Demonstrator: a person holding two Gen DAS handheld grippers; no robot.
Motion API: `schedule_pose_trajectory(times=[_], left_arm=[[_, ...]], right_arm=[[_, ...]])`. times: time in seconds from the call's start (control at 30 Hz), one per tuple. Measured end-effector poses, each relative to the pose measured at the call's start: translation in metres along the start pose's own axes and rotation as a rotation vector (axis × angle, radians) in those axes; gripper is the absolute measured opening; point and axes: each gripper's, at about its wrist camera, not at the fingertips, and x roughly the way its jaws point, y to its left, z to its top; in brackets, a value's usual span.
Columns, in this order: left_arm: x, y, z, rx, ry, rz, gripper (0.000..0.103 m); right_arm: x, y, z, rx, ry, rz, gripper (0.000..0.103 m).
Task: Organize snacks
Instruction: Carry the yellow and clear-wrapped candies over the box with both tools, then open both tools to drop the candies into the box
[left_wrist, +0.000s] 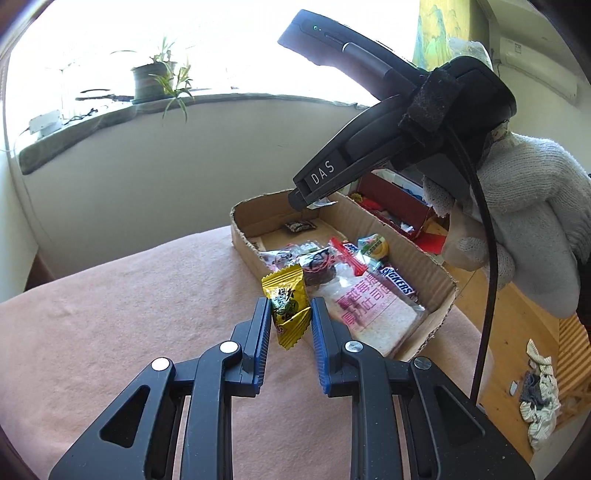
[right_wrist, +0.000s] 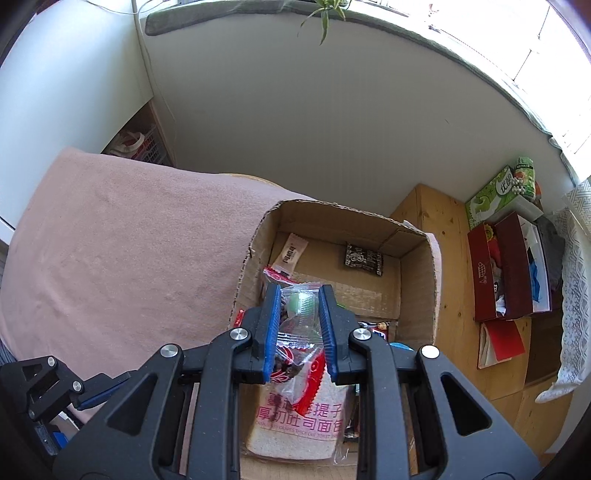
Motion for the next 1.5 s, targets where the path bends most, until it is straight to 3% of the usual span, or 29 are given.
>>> schedule_pose_trajectory(times=[0.5, 1.17, 1.4, 1.5], left_arm=[[0.022, -0.053, 0.035, 0.037, -0.004, -0.075, 0.020], [0.039, -0.073, 0.046, 0.052, 0.005, -0.069, 0.022], [0.036, -0.073, 0.046, 0.050, 0.002, -0.070, 0.025], [0.033, -0.072, 0.045, 0.049, -0.006, -0.065, 0.032]], right_arm=[[0.000, -0.066, -0.017, 0.134, -0.032, -0.001, 0.022], [0.005, -0.082, -0.024, 0.164, -0.057, 0.042, 0.022], [0.002, -0.082, -0.025, 0.159, -0.071, 0.027, 0.043], [-0.001, -0.081, -0.025, 0.155, -0.077, 0.012, 0.052]])
